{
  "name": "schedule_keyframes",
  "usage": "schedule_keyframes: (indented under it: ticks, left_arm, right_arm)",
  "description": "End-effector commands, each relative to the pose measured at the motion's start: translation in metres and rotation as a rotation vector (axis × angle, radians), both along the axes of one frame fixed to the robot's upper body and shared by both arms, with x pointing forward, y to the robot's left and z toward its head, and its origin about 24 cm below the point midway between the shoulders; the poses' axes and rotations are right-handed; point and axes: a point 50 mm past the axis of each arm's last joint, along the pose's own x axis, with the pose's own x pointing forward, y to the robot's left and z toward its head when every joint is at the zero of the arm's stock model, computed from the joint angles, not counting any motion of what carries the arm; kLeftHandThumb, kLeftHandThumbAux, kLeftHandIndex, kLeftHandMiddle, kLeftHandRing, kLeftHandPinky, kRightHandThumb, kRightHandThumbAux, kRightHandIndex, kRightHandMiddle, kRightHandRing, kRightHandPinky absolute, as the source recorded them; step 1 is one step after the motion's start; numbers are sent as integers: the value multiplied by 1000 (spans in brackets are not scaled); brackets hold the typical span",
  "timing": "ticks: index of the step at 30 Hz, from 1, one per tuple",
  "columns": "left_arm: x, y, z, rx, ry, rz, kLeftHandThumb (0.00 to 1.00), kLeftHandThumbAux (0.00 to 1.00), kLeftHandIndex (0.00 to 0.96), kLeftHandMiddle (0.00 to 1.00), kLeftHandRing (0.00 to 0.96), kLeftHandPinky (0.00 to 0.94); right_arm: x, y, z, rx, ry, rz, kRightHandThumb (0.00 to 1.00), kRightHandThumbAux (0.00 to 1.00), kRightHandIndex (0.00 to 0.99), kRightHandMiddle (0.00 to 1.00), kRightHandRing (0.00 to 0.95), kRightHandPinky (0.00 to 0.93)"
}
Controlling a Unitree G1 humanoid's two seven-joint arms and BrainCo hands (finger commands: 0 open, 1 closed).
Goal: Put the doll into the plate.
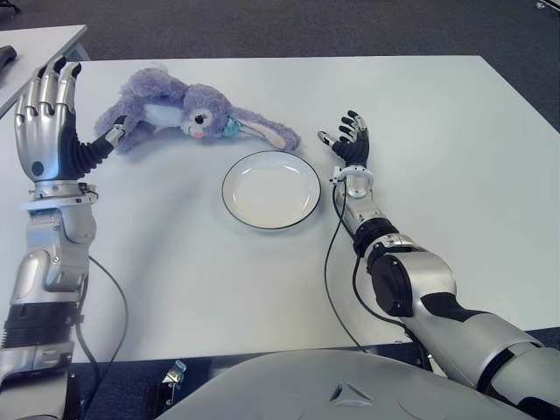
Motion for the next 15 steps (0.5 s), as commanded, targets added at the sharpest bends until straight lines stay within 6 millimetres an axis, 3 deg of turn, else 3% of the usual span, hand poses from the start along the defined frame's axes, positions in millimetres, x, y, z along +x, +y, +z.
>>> schedule_keyframes:
  ticks: [1,12,15]
  left_arm:
    - [6,1,18,95,30,7,310,395,0,31,45,79]
    - [19,4,35,185,102,-9,330,388,0,7,35,87]
    - [23,6,37,200,137,-15,323,382,0,4,44,131]
  right_arm:
    - [-75,13,-103,51,509,4,157,922,128,200,200,215]
    - [-75,14,-103,58,508,3,168,925,127,199,199,214]
    - [-76,14,-103,62,507,0,171,926,127,199,201,215]
